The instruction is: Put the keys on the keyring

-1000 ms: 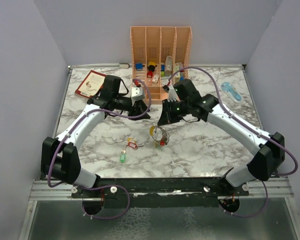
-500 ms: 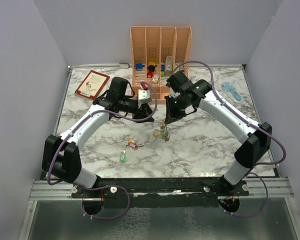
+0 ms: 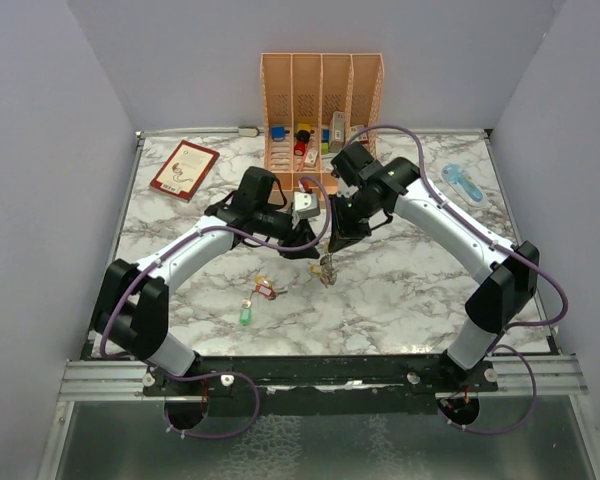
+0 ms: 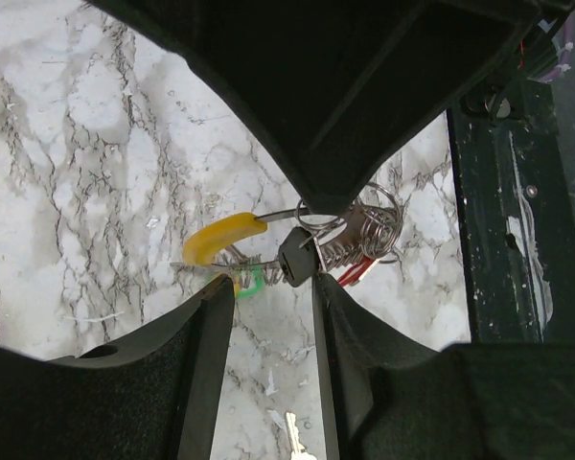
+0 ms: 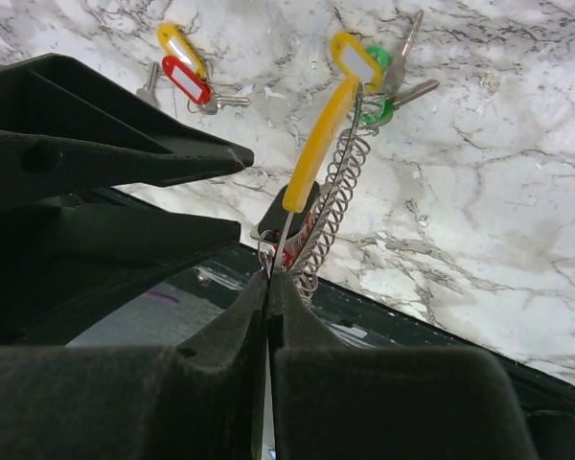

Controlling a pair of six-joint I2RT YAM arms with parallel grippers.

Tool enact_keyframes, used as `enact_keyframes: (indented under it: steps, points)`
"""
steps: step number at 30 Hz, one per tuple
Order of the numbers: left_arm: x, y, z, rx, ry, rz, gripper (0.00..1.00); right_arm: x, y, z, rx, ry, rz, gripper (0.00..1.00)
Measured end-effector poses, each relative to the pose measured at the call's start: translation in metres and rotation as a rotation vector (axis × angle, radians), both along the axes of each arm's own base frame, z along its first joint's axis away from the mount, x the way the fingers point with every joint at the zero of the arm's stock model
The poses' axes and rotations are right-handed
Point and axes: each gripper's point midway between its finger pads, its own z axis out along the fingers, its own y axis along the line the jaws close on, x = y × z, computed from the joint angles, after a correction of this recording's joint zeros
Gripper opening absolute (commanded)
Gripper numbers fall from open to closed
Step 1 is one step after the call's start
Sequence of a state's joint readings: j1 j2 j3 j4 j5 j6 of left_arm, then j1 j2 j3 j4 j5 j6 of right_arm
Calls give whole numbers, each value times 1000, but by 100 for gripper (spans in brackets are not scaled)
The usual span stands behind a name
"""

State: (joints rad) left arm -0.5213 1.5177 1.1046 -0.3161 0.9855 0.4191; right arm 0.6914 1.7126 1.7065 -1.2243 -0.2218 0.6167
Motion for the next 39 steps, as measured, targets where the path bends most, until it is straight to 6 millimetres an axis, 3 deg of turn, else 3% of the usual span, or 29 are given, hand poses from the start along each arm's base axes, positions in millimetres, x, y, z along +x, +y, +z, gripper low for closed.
enact_keyframes:
  steps: [15,17,24,32,35,39]
  points:
    - [-2,-8,-8,-18,9,2,40,-6,13,11,101,11,-6,1]
    - [-3,-9,-10,-15,17,-1,34,-7,14,13,112,9,-6,1]
    - [-5,-11,-12,-13,30,-2,0,-11,13,9,110,29,-9,1]
    - [-5,-11,-12,-11,32,1,0,-14,9,1,102,59,-16,1]
    - [-4,-10,-14,0,24,6,20,-15,6,-1,104,63,-31,1]
    - [2,-7,-13,26,5,25,29,-18,-1,-8,126,85,-80,1]
